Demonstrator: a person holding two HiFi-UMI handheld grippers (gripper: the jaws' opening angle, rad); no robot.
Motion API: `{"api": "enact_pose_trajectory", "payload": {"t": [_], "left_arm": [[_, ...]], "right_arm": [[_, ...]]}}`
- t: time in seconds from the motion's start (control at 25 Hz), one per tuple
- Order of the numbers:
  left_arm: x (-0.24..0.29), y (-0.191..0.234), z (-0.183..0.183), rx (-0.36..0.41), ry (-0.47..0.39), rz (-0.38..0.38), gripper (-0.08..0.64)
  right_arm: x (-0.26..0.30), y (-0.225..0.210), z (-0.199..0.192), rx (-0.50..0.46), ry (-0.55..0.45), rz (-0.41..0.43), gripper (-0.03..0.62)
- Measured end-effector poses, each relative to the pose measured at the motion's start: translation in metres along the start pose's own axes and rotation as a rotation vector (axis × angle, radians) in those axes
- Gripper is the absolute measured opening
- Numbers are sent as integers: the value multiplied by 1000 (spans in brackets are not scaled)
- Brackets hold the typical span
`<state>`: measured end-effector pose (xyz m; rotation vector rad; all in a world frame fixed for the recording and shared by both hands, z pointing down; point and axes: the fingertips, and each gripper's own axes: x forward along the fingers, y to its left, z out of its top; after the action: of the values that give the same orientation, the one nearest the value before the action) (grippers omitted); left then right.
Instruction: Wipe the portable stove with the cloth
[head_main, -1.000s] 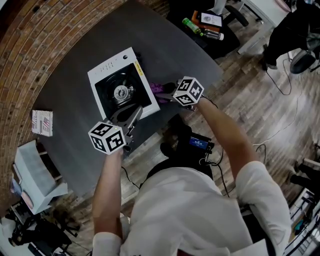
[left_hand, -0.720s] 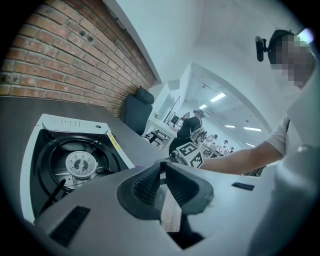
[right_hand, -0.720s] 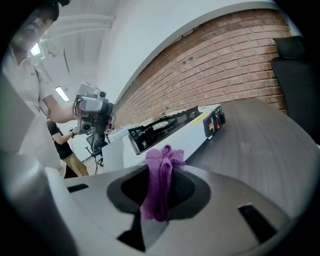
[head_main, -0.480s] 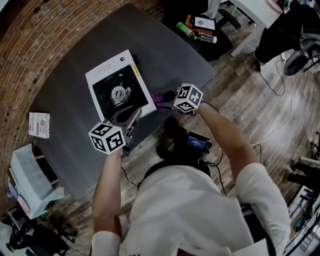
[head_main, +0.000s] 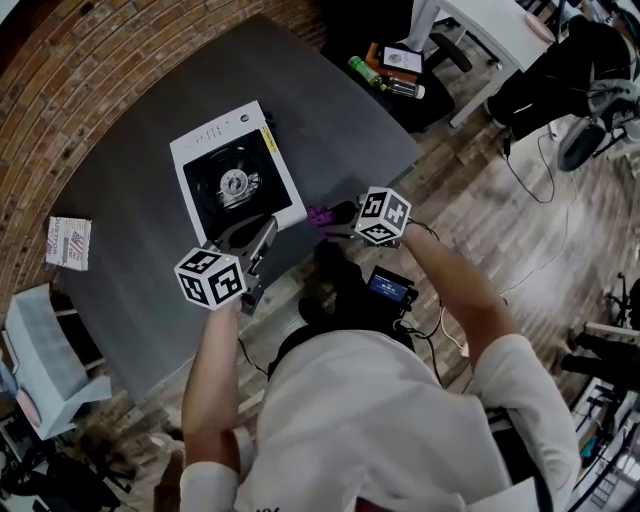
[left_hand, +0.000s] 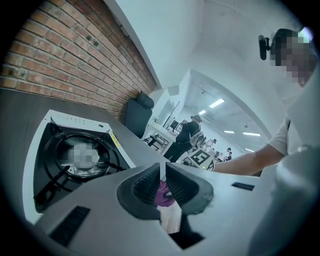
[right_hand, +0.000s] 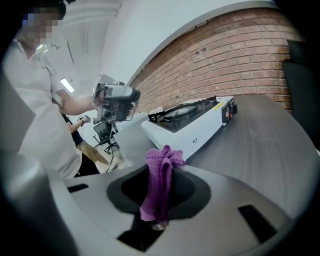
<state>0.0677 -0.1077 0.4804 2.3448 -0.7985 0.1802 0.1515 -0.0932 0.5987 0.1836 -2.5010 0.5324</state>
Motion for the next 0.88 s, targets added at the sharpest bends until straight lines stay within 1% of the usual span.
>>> {"api": "enact_pose_trajectory", "payload": {"t": [0.16, 0.24, 0.32, 0.56, 0.68, 0.8, 0.88], "left_arm": [[-8, -4, -8, -11, -21, 0, 43], [-13, -5, -12, -18, -28, 5, 43], [-19, -6, -15, -27, -35, 12, 43], [-37, -9, -13, -58, -72, 41, 43], [-40, -7, -10, -73, -90, 62, 43], [-40, -4, -11, -95, -101, 85, 43], [-40, 0, -11, -110, -115, 104, 43]], "right_arm": [[-12, 20, 0, -49, 49, 25, 95], [-19, 21, 5, -79, 69, 5, 95], [-28, 16, 18, -112, 82, -38, 95], [-39, -21, 73, -253, 148, -190, 97], [-34, -48, 97, -345, 210, -259, 95], [-22, -73, 116, -434, 289, -307, 95], [-11, -86, 129, -488, 337, -319, 95]]}}
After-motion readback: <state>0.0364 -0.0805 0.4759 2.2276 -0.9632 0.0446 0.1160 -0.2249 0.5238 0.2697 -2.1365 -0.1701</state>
